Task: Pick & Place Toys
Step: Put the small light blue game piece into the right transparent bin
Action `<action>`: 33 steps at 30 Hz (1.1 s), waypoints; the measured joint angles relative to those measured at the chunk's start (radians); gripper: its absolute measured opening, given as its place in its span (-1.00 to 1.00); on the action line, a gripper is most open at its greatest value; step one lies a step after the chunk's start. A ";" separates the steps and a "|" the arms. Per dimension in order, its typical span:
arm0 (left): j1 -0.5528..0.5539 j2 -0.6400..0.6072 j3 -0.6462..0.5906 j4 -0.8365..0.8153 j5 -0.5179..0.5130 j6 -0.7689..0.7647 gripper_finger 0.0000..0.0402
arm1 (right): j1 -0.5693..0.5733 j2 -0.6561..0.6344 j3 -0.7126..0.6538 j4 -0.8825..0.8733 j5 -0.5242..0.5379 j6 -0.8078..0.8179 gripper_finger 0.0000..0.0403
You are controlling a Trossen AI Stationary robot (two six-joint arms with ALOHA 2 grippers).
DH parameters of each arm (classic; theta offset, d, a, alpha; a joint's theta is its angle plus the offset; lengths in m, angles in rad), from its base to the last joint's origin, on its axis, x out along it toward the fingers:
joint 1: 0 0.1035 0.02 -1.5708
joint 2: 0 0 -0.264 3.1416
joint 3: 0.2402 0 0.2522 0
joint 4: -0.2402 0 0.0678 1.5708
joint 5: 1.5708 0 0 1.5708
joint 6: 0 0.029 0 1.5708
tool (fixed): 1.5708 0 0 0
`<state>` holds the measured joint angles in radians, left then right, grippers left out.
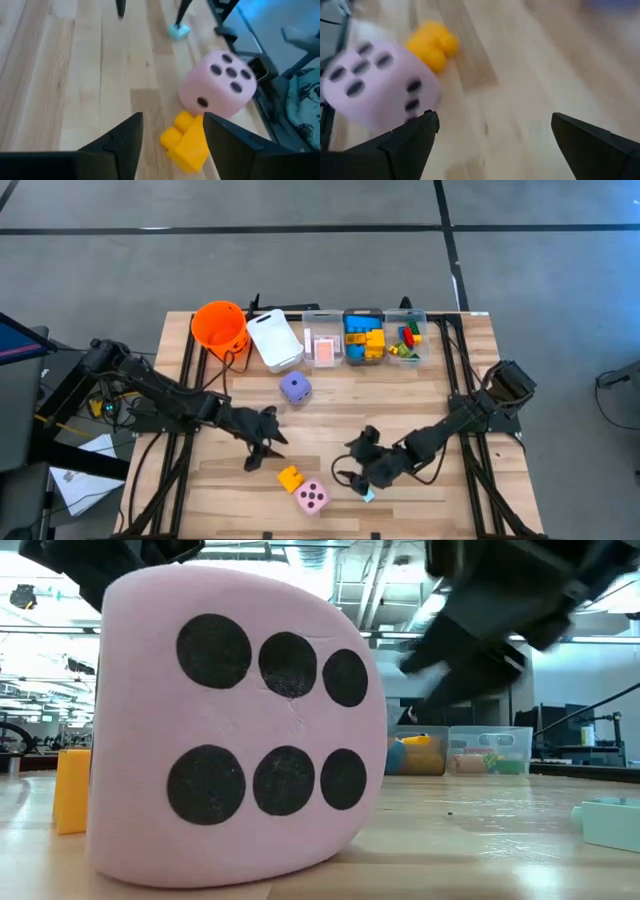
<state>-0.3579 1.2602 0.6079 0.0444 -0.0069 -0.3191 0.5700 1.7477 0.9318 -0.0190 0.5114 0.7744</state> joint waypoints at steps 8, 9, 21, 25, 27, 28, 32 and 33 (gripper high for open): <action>-0.024 0.000 0.000 0.026 -0.024 -0.005 0.14 | 0.061 0.049 0.025 -0.241 0.024 0.477 0.91; -0.026 0.000 0.000 0.026 -0.025 -0.013 0.15 | 0.074 0.060 0.040 -0.262 0.026 0.514 0.91; -0.036 -0.001 0.000 0.034 -0.032 -0.038 0.19 | 0.190 0.354 0.521 -0.830 0.037 0.762 0.91; -0.036 -0.001 0.000 0.040 -0.036 -0.065 0.19 | 0.229 0.466 0.689 -1.024 0.038 0.861 0.91; -0.036 -0.001 0.000 0.041 -0.036 -0.078 0.19 | 0.248 0.510 0.752 -1.062 0.037 0.899 0.91; -0.036 -0.001 0.000 0.041 -0.036 -0.083 0.19 | 0.256 0.527 0.776 -1.073 0.035 0.916 0.91; -0.036 -0.001 0.000 0.046 -0.036 -0.085 0.19 | 0.279 0.580 0.825 -1.073 0.013 0.954 0.91; -0.036 -0.001 0.000 0.048 -0.036 -0.085 0.19 | 0.283 0.585 0.826 -1.073 0.005 0.973 0.91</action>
<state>-0.3935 1.2594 0.6079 0.0921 -0.0425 -0.4046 0.8526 2.3327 1.7581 -1.0920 0.5167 1.7470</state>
